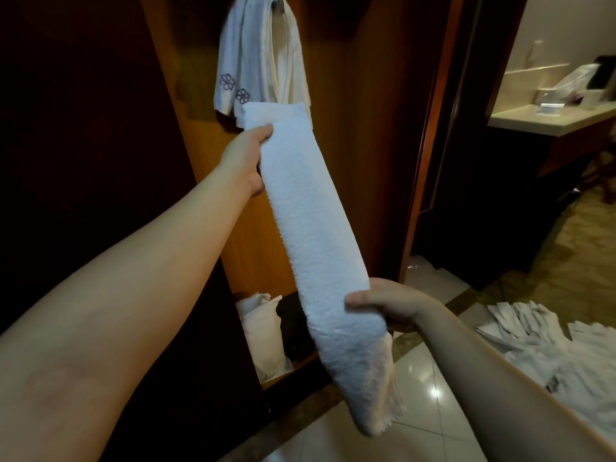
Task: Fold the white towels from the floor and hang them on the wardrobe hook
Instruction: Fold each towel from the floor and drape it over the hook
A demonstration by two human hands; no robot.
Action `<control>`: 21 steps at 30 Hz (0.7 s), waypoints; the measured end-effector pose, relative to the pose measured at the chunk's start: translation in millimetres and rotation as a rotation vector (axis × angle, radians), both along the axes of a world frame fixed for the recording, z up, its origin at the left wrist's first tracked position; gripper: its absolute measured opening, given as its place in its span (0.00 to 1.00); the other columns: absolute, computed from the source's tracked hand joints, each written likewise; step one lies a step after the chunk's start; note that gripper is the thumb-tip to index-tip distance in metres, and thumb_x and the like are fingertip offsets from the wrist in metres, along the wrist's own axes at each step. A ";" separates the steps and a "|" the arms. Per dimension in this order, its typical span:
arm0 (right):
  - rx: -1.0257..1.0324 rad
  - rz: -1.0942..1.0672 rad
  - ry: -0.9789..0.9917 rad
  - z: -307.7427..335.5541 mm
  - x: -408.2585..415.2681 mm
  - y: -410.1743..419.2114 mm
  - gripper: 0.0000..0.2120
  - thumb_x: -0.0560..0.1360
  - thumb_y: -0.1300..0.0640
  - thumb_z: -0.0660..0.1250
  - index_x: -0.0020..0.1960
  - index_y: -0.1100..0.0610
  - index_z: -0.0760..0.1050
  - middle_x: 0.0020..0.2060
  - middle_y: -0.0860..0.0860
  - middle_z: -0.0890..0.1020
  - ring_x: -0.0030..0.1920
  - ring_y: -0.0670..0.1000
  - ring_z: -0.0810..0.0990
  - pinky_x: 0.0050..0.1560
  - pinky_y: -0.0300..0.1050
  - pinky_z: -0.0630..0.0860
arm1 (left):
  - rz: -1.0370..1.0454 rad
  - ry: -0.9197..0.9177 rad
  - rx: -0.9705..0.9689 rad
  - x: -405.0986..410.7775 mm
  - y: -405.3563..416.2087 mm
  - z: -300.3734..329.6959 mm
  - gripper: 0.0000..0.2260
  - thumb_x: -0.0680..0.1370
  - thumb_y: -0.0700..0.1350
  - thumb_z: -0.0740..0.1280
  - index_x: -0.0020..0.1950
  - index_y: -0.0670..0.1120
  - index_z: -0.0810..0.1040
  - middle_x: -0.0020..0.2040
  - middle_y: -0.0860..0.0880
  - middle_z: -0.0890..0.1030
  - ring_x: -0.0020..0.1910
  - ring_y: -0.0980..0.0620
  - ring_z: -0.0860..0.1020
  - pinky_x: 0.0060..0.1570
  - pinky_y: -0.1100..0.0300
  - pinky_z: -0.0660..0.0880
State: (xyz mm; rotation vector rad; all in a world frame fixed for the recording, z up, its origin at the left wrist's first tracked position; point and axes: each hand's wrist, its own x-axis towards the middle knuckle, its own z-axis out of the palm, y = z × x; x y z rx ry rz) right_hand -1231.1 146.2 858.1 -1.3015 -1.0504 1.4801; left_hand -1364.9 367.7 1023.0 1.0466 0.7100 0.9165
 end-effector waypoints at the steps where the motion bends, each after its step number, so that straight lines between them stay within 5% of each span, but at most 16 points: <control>1: -0.050 0.045 -0.008 3.5 1.7 -1.7 0.29 0.61 0.51 0.78 0.59 0.59 0.78 0.48 0.52 0.88 0.50 0.51 0.87 0.47 0.41 0.82 | -0.005 0.007 -0.009 2.6 0.6 -1.0 0.13 0.79 0.44 0.70 0.63 0.43 0.77 0.49 0.41 0.87 0.46 0.41 0.86 0.46 0.43 0.83; 7: -0.134 0.061 -0.029 11.1 5.3 -12.8 0.24 0.65 0.55 0.75 0.60 0.58 0.77 0.49 0.50 0.88 0.51 0.49 0.87 0.48 0.42 0.81 | -0.001 0.066 -0.152 13.4 2.6 -15.5 0.09 0.79 0.43 0.70 0.56 0.39 0.78 0.44 0.41 0.87 0.40 0.43 0.86 0.40 0.50 0.82; 12: 0.046 -0.018 0.320 13.6 4.1 -22.1 0.33 0.52 0.50 0.88 0.54 0.60 0.87 0.54 0.58 0.86 0.55 0.57 0.85 0.55 0.51 0.82 | -0.037 0.043 -0.215 20.6 2.7 -45.0 0.18 0.84 0.45 0.64 0.71 0.38 0.73 0.65 0.41 0.80 0.62 0.44 0.80 0.57 0.52 0.78; 17: 0.205 -0.059 0.388 46.4 5.5 -19.6 0.33 0.59 0.44 0.86 0.59 0.59 0.85 0.60 0.59 0.84 0.62 0.58 0.82 0.58 0.51 0.81 | -0.395 -0.001 -0.341 9.7 -12.8 -101.2 0.31 0.81 0.65 0.58 0.69 0.38 0.74 0.54 0.36 0.84 0.52 0.39 0.84 0.54 0.44 0.77; 21: 0.264 -0.175 0.373 68.1 10.8 -10.0 0.30 0.67 0.43 0.78 0.62 0.59 0.83 0.61 0.59 0.83 0.63 0.57 0.82 0.57 0.50 0.81 | -0.683 0.170 -0.233 -7.1 -45.4 -149.0 0.41 0.69 0.78 0.62 0.69 0.47 0.74 0.69 0.46 0.75 0.69 0.45 0.71 0.68 0.49 0.66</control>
